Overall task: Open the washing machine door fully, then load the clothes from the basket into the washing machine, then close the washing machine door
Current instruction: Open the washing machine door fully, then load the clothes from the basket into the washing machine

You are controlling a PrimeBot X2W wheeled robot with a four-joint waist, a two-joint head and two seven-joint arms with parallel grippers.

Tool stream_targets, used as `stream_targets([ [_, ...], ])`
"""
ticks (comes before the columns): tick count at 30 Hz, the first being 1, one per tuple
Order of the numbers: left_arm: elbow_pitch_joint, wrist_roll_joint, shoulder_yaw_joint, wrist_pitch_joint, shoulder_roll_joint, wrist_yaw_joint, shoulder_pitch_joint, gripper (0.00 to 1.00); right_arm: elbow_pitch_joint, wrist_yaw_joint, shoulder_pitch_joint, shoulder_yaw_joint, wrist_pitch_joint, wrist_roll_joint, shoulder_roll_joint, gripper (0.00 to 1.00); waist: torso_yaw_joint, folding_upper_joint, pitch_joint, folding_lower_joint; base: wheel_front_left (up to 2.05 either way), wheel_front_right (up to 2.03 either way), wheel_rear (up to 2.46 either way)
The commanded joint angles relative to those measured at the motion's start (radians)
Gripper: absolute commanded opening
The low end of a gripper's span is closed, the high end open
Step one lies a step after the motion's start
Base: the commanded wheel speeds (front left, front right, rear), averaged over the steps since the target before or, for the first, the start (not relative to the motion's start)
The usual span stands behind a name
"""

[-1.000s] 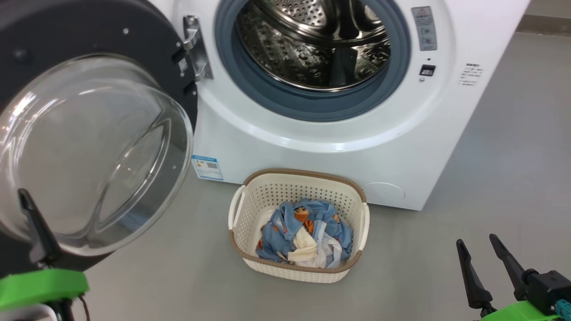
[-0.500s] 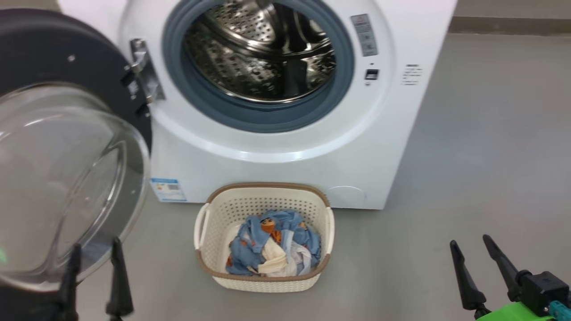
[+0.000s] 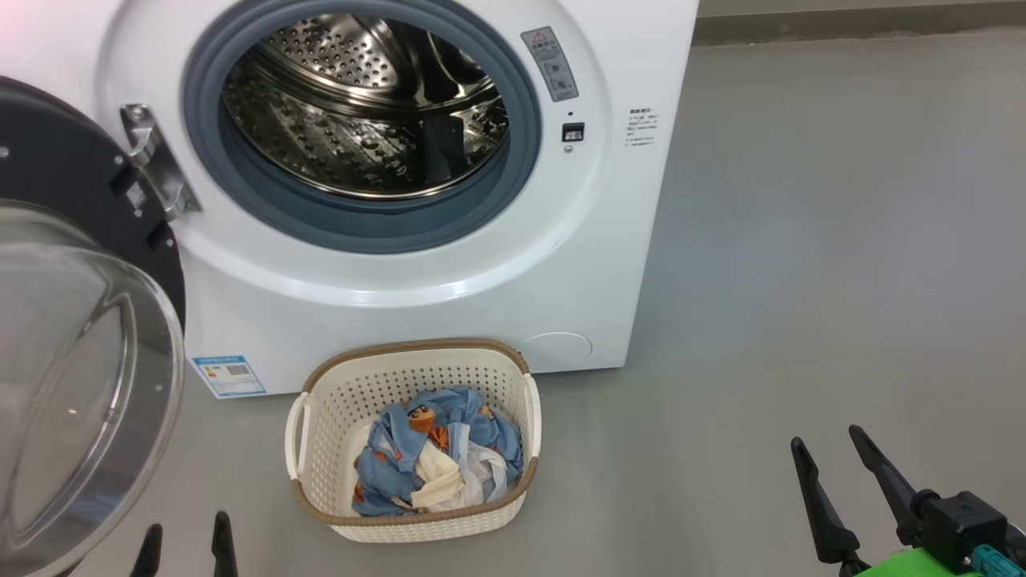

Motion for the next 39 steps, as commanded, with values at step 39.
stream_targets([
  [39,-0.026,0.041,0.053,-0.014,-0.021,-0.013,-0.015,1.0,-0.029,0.002,-0.004,-0.002,-0.012,0.004,-0.004,1.0,0.025,0.0,0.004,0.0,0.0,0.0,0.0],
])
